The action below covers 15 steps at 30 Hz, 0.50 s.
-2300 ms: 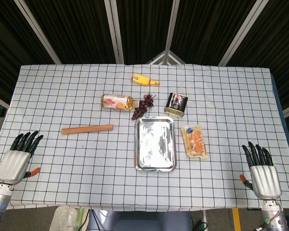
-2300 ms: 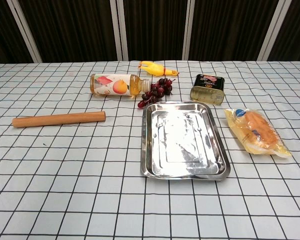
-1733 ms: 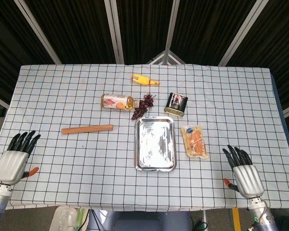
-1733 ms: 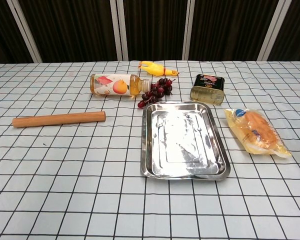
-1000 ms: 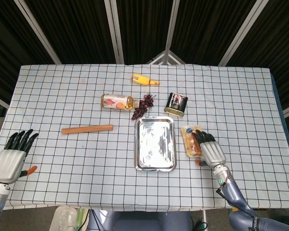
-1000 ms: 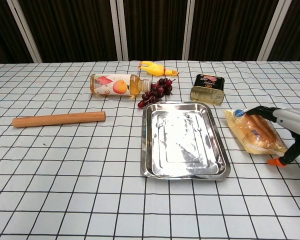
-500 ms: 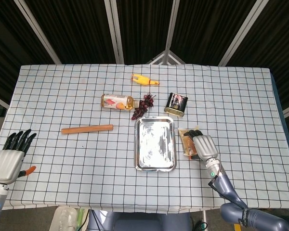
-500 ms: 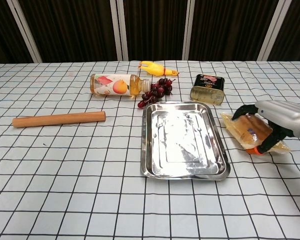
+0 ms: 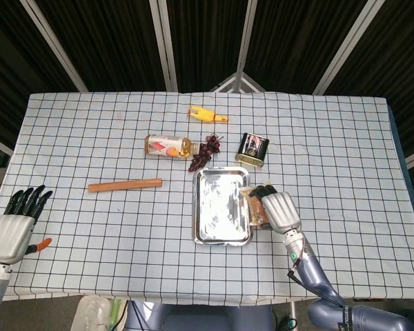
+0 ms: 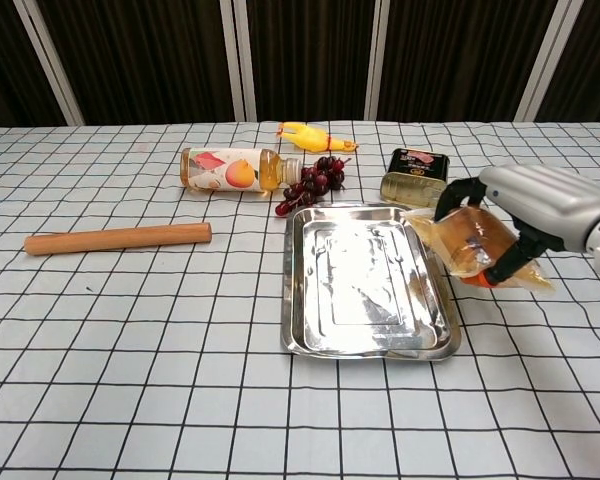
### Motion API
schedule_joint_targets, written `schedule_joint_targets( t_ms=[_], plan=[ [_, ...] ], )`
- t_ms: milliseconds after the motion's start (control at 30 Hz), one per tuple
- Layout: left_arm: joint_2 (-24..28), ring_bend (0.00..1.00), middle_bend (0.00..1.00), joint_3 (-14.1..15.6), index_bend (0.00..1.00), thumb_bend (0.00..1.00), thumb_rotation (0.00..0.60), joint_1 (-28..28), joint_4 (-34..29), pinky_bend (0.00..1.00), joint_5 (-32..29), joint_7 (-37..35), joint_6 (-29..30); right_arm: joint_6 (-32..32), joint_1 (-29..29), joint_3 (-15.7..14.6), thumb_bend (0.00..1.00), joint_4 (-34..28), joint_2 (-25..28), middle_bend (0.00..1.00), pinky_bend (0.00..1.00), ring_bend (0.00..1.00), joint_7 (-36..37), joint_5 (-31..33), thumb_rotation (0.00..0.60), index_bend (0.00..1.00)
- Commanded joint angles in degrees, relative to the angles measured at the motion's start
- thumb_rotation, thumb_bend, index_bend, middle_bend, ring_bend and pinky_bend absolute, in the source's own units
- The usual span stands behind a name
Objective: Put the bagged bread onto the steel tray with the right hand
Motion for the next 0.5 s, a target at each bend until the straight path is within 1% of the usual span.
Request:
schedule_joint_targets(
  t_ms=[33, 200, 300, 333, 400, 433, 467, 500],
  plan=[
    [0.0, 0.00, 0.00, 0.0, 0.00, 0.05, 0.600, -0.1, 0.0, 0.04, 0.0, 0.0, -0.1, 1.1, 2.3, 1.7, 0.39, -4.9, -0.7, 0.52, 0.81, 0.46, -6.3, 1.3, 0.600, 0.67],
    [0.0, 0.00, 0.00, -0.2, 0.00, 0.05, 0.600, -0.3, 0.1, 0.04, -0.2, -0.3, -0.4, 0.2, 5.6, 3.2, 0.39, -6.5, -4.6, 0.52, 0.81, 0.46, -11.6, 4.4, 0.600, 0.66],
    [0.2, 0.00, 0.00, -0.2, 0.00, 0.05, 0.600, -0.3, 0.2, 0.04, -0.3, -0.7, -0.6, -0.3, 7.3, 3.5, 0.39, -4.8, -8.5, 0.52, 0.81, 0.46, -13.4, 6.8, 0.600, 0.65],
    [0.3, 0.00, 0.00, -0.2, 0.00, 0.05, 0.600, -0.4, 0.2, 0.04, -0.3, -0.8, -0.7, -0.3, 7.9, 3.5, 0.39, -3.4, -10.3, 0.51, 0.81, 0.45, -13.6, 7.7, 0.600, 0.61],
    [0.4, 0.00, 0.00, -0.2, 0.00, 0.05, 0.600, -0.3, 0.2, 0.04, -0.2, -1.0, -0.6, 0.0, 8.6, 3.5, 0.39, -0.5, -13.3, 0.43, 0.77, 0.39, -13.6, 8.3, 0.600, 0.46],
    [0.4, 0.00, 0.00, -0.1, 0.00, 0.05, 0.600, -0.3, 0.2, 0.04, -0.1, -1.1, -0.5, 0.1, 8.9, 3.2, 0.39, 0.9, -14.3, 0.35, 0.72, 0.32, -13.5, 8.3, 0.600, 0.33],
    [0.5, 0.00, 0.00, 0.0, 0.00, 0.05, 0.600, -0.2, 0.2, 0.04, 0.1, -1.2, -0.5, 0.0, 9.1, 2.8, 0.39, 2.6, -15.6, 0.23, 0.64, 0.21, -13.4, 8.5, 0.600, 0.18],
    [0.5, 0.00, 0.00, 0.0, 0.00, 0.05, 0.600, -0.2, 0.2, 0.04, 0.1, -1.3, -0.4, -0.2, 9.3, 2.3, 0.39, 3.8, -16.4, 0.15, 0.57, 0.14, -13.8, 9.1, 0.600, 0.10]
  ],
)
